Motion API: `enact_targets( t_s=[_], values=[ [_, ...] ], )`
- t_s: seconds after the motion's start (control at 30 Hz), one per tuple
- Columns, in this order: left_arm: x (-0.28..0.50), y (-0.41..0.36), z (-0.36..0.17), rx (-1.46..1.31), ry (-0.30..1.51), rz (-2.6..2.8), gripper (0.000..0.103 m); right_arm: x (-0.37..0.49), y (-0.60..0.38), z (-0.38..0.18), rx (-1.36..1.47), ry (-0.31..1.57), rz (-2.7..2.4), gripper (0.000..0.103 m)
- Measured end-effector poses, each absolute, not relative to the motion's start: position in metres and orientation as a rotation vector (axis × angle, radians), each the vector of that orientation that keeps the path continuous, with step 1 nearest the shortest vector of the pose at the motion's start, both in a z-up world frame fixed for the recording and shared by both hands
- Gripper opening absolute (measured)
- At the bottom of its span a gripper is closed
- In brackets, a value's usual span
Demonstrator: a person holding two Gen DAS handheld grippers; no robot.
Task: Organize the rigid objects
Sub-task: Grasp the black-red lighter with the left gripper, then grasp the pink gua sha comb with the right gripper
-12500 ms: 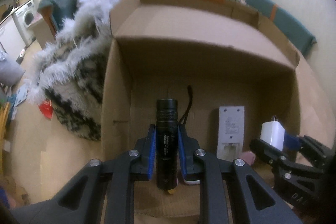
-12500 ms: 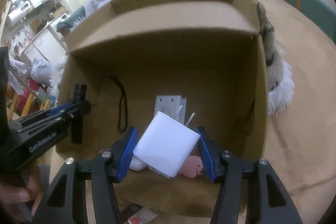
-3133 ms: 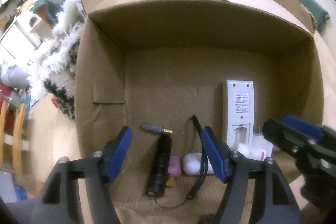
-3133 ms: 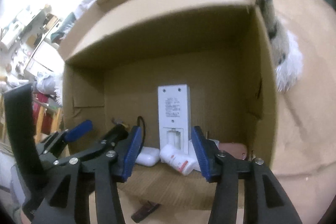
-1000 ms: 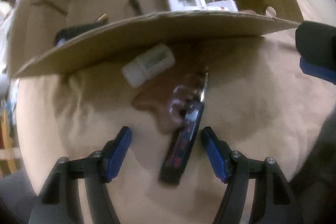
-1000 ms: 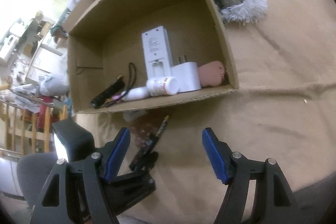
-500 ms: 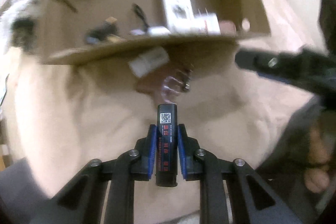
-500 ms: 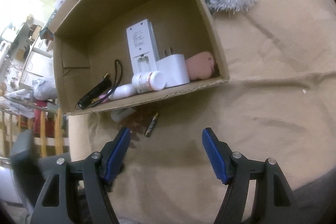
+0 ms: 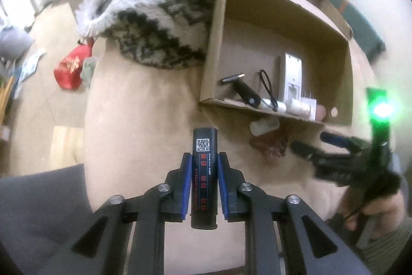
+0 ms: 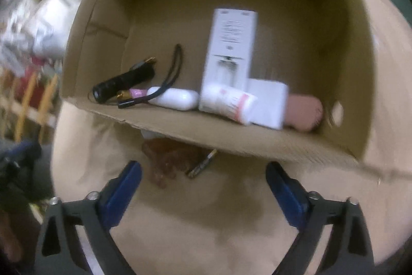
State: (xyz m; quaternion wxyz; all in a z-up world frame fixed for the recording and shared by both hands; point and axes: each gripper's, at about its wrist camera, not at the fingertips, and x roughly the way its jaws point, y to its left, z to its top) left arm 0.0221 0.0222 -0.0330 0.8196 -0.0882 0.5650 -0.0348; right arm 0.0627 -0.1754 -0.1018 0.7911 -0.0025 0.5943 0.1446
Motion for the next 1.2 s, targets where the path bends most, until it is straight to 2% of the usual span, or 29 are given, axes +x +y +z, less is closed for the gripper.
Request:
enact_targets(
  t_s=[0.3,0.47,0.87,1.2],
  values=[
    [0.021,0.021,-0.033,-0.232,1.2,-0.087,0.018,0.082,-0.12,-0.144,-0.28,1.39,0.318,0.103],
    [0.022,0.02,-0.031,-0.234,1.192,-0.093,0.018,0.094,-0.117,-0.161,-0.255,1.433,0.321,0.103],
    [0.025,0.017,-0.04,-0.202,1.218,-0.062,0.018,0.068,-0.122,-0.148,-0.231,1.363,0.364,0.103],
    [0.025,0.013,-0.042,-0.177,1.211,-0.048,0.018,0.022,-0.147,-0.088,-0.102,1.271,0.409,0.103]
  ],
)
